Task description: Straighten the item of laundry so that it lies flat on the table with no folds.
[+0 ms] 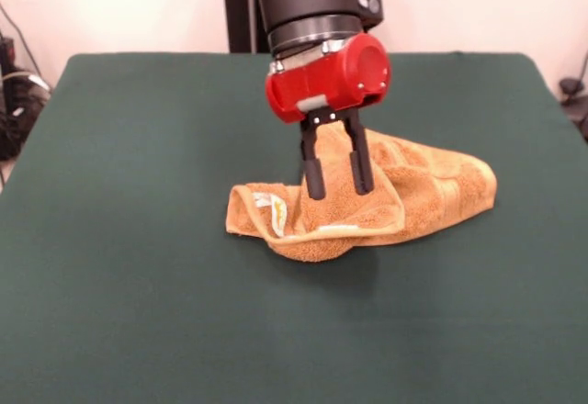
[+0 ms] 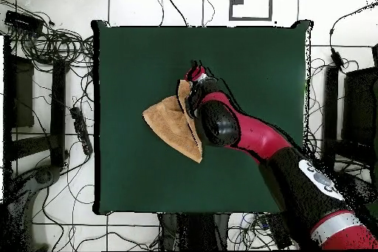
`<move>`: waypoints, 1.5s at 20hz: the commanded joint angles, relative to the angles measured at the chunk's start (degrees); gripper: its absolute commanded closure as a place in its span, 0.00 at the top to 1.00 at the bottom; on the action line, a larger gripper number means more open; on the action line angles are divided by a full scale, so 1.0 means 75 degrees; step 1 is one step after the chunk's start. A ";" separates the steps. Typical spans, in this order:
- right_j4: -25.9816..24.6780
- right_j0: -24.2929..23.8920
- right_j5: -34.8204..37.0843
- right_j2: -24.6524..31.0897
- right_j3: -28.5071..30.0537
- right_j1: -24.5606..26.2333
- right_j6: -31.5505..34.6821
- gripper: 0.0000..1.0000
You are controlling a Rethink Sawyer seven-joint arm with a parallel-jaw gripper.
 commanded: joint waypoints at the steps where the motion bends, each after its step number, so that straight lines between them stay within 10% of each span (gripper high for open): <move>1: 0.0446 0.0094 0.0451 0.0831 0.0541 0.0500 0.1721 1.00; 30: 0.1601 0.0364 0.0474 0.0367 0.0053 0.1055 0.1630 1.00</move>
